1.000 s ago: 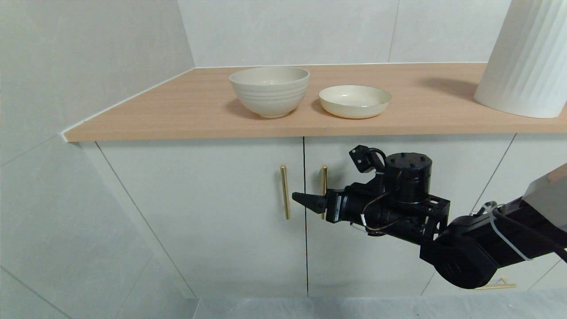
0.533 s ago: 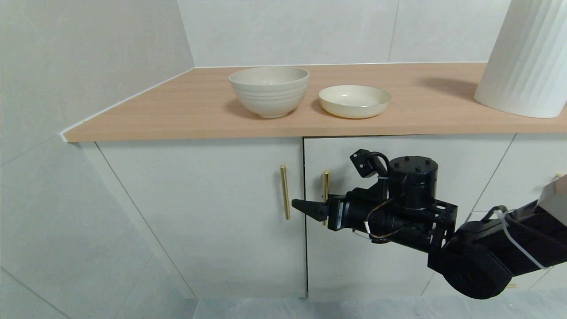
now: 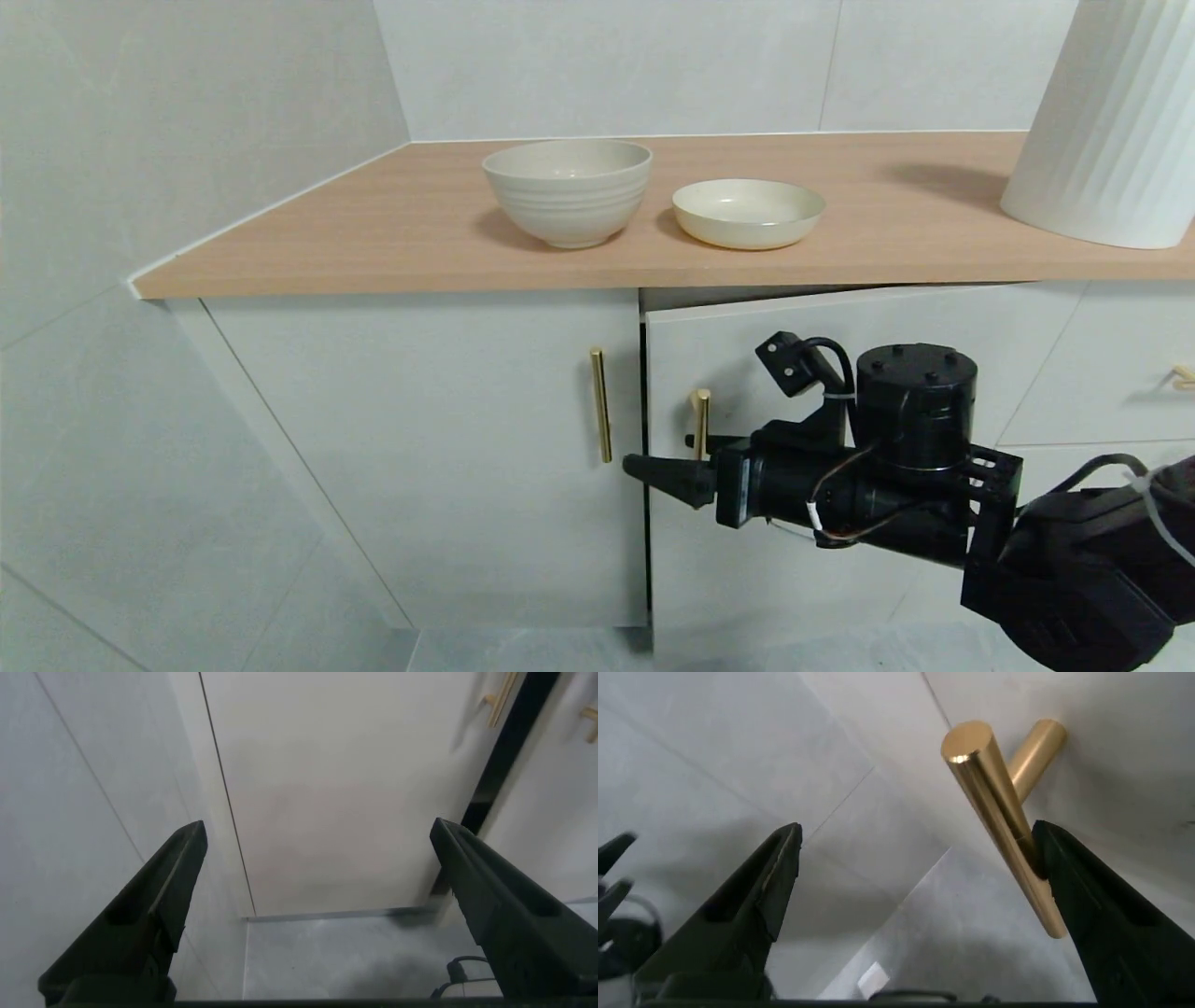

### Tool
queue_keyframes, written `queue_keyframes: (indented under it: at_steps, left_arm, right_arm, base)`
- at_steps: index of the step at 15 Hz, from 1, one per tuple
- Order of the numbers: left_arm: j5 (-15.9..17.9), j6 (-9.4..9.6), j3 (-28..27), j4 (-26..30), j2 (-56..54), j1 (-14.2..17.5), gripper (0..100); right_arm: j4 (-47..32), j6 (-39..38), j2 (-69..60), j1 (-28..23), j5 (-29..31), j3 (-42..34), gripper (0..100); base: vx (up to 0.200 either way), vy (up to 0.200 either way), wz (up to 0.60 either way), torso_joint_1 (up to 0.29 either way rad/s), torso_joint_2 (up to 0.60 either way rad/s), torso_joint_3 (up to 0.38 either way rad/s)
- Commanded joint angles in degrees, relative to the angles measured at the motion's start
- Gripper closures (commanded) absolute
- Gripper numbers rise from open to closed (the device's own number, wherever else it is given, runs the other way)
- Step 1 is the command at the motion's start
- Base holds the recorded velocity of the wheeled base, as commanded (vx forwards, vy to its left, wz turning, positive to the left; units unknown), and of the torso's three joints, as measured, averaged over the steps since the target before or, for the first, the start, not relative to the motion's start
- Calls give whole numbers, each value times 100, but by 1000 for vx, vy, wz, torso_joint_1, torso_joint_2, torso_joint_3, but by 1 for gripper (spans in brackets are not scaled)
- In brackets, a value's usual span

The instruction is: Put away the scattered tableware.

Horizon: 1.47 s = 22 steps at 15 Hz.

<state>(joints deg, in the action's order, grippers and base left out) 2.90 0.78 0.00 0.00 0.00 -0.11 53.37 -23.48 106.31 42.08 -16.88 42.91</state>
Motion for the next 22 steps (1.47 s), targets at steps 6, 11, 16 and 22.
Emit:
queue_keyframes:
  at_steps: [6, 11, 16, 22]
  left_arm:
    - [0, 10, 0, 0, 0, 2, 0]
    - [0, 89, 0, 0, 0, 2, 0]
    - [97, 124, -35, -562, 0, -7, 0]
    - [2461, 186, -1995, 800, 1608, -24, 0]
  right_arm:
    - [42, -8, -876, 116, -412, -855, 0]
    - [7, -8, -1271, 125, -711, -1030, 0]
    - [-2, -8, -1262, 204, -720, -1057, 0]
    - [-125, 1, -1341, 327, -720, -1057, 0]
  base:
    - [0, 0, 0, 0, 0, 0]
    - [0, 0, 0, 0, 0, 0]
    - [0, 0, 0, 0, 0, 0]
    - [0, 0, 0, 0, 0, 0]
